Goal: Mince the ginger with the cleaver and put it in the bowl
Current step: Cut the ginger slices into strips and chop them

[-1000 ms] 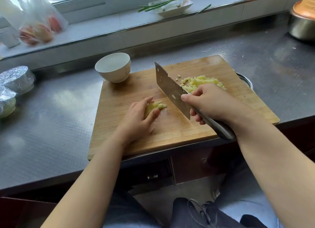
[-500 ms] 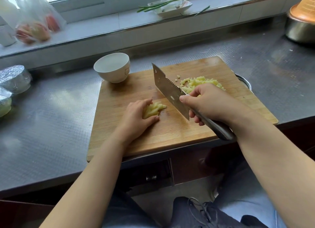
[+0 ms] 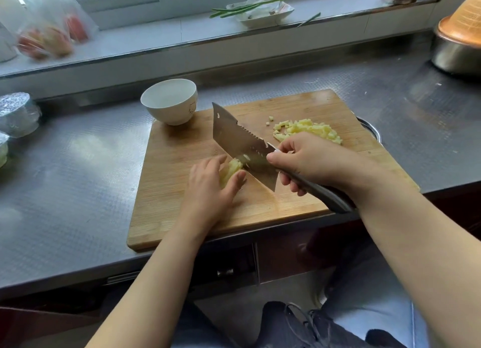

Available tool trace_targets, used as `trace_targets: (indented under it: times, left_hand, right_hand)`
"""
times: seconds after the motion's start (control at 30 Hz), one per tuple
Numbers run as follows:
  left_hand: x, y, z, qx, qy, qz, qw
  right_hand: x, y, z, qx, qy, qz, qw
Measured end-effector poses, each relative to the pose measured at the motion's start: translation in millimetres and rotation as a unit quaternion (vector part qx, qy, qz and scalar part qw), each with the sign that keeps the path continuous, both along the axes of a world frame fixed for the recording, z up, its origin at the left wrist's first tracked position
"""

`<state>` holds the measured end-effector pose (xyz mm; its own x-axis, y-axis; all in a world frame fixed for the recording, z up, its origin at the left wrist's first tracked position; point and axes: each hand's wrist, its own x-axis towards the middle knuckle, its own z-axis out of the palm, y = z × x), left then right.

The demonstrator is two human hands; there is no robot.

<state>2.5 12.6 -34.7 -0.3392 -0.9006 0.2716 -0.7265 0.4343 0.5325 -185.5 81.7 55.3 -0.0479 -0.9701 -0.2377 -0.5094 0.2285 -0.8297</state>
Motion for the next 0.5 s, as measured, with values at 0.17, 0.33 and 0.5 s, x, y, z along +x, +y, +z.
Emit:
trace_targets:
  times: [0.17,0.33,0.5]
  left_hand:
    - [16,3,4,0.017,0.092,0.016,0.995]
    - [10,-2,6,0.000,0.069,0.044,0.997]
    - [-2,-4,6,-0.010,0.074,0.001,0.997]
  right_hand:
    - [7,-4,5,0.007,0.111,0.028,0.993]
    - [12,-2,6,-0.005,0.169,0.021,0.985]
    - [13,4,1,-0.009,0.179,0.001,0.984]
